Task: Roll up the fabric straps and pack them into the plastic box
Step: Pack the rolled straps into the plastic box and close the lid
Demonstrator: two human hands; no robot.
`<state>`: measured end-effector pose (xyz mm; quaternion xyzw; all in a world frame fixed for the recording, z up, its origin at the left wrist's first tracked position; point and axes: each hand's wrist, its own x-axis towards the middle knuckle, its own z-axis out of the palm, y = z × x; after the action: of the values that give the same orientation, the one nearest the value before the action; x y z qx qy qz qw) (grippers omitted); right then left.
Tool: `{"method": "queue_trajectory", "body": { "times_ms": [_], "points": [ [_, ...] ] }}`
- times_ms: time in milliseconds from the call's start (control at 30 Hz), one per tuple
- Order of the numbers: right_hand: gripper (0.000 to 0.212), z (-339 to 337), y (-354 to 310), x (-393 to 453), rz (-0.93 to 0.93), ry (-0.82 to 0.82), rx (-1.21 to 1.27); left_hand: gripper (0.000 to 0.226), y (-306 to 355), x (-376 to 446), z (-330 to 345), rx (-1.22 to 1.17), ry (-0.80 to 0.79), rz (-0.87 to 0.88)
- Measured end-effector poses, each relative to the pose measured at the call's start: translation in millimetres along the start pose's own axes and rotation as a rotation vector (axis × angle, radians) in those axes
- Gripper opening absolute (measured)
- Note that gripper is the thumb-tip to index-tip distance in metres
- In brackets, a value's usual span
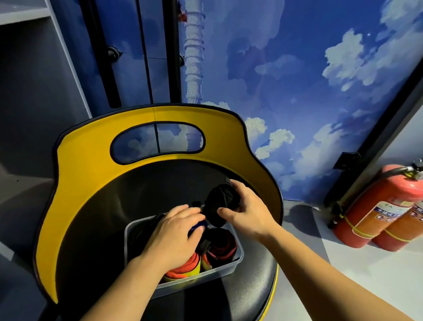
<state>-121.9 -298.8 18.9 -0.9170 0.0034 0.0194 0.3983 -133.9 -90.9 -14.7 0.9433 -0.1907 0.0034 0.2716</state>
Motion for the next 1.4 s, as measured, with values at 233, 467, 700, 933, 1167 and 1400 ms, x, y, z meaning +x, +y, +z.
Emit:
{"method": "queue_trajectory", "body": {
  "times_ms": [233, 467, 700, 933, 1167, 1400],
  "points": [
    [0.074, 1.6, -2.8, 3.1, 0.052, 0.084, 0.088, 0.031, -3.3, -4.2, 0.3, 0.046, -0.037, 0.025],
    [0.057, 1.7, -3.4, 0.1, 0.152, 0.052, 0.281, 0.035, -3.2, -6.3, -1.4, 0.069, -0.102, 0.007],
    [0.057, 7.1, -0.8, -0.2, 0.050, 0.099, 0.179, 0.035, -0.7, -6.5, -2.8, 0.092, -0.090, -0.015],
    [0.061, 10.6, -0.5, -3.3, 0.042, 0.094, 0.145, 0.035, 3.4, -7.5, -9.0, 0.105, -0.131, -0.037],
    [0.062, 17.0, -5.5, -6.4, -0.072, 0.108, -0.208, 0.033, 2.8, -7.0, -8.9, 0.094, -0.098, -0.067],
    [0.058, 27.8, -9.9, -4.9, -0.185, 0.095, -0.438, 0.033, 3.1, -9.0, -7.8, 0.099, -0.067, -0.071]
  ]
}}
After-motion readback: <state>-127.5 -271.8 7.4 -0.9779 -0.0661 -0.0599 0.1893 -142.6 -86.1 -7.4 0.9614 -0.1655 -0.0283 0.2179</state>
